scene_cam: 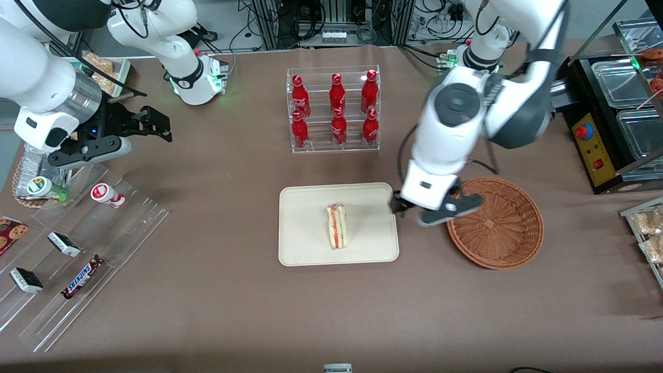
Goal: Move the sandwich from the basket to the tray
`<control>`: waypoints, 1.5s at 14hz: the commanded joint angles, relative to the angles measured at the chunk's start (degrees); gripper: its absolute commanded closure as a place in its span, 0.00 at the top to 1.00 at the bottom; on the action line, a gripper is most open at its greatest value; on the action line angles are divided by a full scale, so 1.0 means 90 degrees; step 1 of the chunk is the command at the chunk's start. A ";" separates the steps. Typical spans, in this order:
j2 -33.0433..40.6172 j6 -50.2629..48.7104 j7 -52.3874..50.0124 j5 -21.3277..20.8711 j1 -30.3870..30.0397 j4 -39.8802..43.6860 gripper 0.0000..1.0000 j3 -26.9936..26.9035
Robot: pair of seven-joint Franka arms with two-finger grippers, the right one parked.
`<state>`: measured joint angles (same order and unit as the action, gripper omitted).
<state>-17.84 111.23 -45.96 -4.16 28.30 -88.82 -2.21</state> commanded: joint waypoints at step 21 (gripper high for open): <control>0.2197 -0.2242 0.5781 0.0589 -0.2988 -0.0541 1.00 0.0040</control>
